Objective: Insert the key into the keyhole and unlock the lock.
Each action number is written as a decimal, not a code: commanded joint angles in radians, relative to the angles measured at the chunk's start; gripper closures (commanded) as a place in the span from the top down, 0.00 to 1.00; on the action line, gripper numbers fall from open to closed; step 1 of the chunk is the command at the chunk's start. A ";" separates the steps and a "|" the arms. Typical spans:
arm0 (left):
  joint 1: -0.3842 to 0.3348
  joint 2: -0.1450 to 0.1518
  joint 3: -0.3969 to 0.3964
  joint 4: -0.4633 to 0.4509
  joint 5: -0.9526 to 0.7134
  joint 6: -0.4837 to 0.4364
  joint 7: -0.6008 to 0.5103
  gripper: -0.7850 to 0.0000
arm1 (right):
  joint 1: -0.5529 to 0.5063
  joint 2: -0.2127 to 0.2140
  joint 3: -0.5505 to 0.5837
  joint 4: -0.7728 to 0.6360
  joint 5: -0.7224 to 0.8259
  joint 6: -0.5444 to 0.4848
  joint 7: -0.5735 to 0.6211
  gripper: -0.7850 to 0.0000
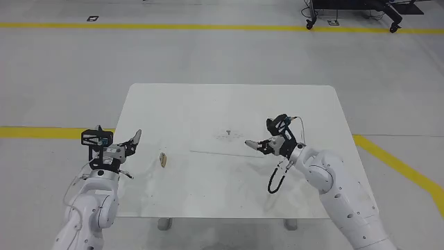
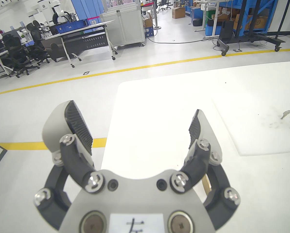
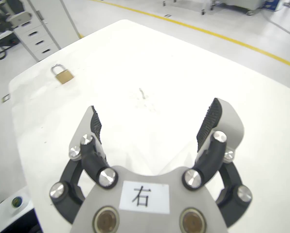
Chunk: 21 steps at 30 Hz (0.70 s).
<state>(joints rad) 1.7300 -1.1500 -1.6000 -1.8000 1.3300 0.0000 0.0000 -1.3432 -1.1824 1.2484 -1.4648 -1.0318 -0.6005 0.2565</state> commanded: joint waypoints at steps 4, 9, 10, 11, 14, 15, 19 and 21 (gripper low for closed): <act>0.000 0.000 0.000 0.000 0.000 0.000 0.000 1.00 | 0.163 -0.017 -0.116 0.154 0.048 -0.179 0.110 0.63; 0.000 0.000 0.000 0.000 0.000 0.000 0.000 1.00 | 0.303 -0.045 -0.230 0.295 -0.026 -0.240 0.076 0.48; 0.000 0.000 0.000 0.000 0.000 0.000 0.000 1.00 | 0.329 -0.051 -0.249 0.322 -0.051 -0.240 0.069 0.46; 0.000 0.000 0.000 0.000 0.000 0.000 0.000 1.00 | 0.350 -0.057 -0.270 0.345 -0.077 -0.237 0.056 0.45; 0.000 0.000 0.000 0.000 0.000 0.000 0.000 1.00 | 0.397 -0.074 -0.322 0.400 -0.153 -0.219 -0.016 0.67; 0.000 0.000 0.000 0.000 0.000 0.000 0.000 1.00 | 0.408 -0.079 -0.340 0.413 -0.201 -0.186 -0.040 0.69; 0.000 0.000 0.000 0.000 0.000 0.000 0.000 1.00 | 0.436 -0.099 -0.404 0.467 -0.329 -0.084 -0.152 0.67; 0.000 0.000 0.000 0.000 0.000 0.000 0.000 1.00 | 0.457 -0.108 -0.427 0.500 -0.366 -0.061 -0.179 0.61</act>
<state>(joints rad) 1.7300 -1.1500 -1.6000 -1.8000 1.3300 0.0000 0.0000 -0.8984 -1.2859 0.8334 -0.9834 -1.3766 -0.6741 0.0900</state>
